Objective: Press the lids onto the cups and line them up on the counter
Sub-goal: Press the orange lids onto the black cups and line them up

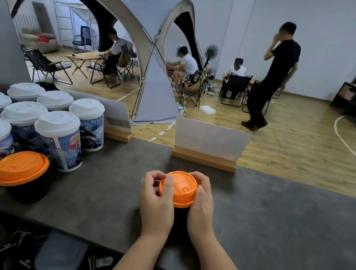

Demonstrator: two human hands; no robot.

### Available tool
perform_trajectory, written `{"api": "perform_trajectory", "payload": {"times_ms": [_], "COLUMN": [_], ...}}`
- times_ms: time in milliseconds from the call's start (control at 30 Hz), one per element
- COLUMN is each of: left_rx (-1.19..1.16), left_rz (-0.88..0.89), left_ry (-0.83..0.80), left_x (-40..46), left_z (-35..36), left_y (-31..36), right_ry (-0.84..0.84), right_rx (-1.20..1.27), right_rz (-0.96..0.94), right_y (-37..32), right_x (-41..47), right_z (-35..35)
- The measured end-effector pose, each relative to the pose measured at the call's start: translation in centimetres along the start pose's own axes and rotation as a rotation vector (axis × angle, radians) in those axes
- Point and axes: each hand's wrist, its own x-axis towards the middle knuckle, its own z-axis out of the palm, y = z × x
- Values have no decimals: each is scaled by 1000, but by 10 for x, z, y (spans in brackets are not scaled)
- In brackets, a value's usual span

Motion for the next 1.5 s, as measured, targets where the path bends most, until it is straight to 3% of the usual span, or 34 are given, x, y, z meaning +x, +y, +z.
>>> {"api": "perform_trajectory", "payload": {"times_ms": [300, 533, 733, 1500], "left_rx": [30, 6, 29, 25], "left_rz": [89, 46, -5, 63], "left_ry": [2, -166, -264, -143], "left_x": [4, 29, -1, -2], "left_z": [-4, -15, -12, -4], "left_y": [-5, 4, 7, -11], "right_ry": [17, 5, -33, 32], "right_rx": [-24, -95, -159, -46], "right_rz": [-38, 39, 24, 30], "right_y": [3, -4, -18, -3], "right_x": [0, -7, -14, -10], "right_z": [2, 0, 1, 0]}}
